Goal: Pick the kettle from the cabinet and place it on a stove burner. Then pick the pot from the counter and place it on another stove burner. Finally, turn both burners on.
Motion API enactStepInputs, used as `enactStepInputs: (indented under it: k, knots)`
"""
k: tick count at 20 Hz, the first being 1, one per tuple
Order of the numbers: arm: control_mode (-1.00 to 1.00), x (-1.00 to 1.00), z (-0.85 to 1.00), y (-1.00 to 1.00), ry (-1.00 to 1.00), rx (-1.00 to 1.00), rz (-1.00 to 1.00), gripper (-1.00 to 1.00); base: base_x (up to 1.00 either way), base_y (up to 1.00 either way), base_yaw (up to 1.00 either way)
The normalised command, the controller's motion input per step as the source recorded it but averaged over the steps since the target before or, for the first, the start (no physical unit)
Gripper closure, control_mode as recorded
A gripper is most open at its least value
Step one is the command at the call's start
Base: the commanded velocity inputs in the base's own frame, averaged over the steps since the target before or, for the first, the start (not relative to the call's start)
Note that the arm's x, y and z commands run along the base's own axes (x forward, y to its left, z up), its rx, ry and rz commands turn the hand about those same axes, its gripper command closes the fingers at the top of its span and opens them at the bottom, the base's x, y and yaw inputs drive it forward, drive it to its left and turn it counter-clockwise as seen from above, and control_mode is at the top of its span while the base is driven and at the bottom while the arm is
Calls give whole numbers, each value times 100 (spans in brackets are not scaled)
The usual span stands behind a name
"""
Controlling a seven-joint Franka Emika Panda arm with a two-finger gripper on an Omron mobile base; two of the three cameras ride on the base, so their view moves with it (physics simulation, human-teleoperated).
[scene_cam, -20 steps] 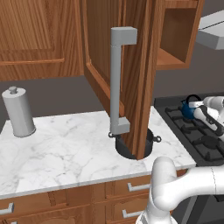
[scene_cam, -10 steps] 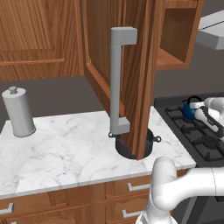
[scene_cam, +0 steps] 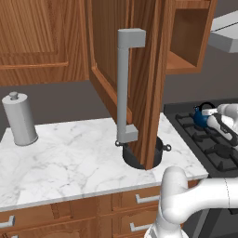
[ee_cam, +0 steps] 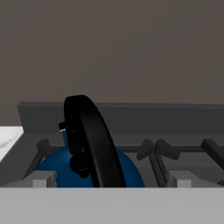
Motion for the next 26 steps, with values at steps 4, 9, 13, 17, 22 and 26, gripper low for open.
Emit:
enactStepInputs:
  k: [4, 9, 13, 17, 22, 26]
  knots:
    - [-100, 0, -30, 0, 2, 0, 0, -100, 0, 0, 0]
    - [-100, 0, 0, 0, 0, 0, 0, -100, 0, 0, 0]
    - [-100, 0, -1, 0, 2, 0, 3, -100, 0, 0, 0]
    - [-100, 3, -2, 0, 3, 1, 10, -100, 0, 0, 0]
    - [-100, 4, 0, -1, 0, 5, 11, -100, 0, 0, 0]
    - [-100, 2, 0, -13, 0, 6, 9, -100, 0, 0, 0]
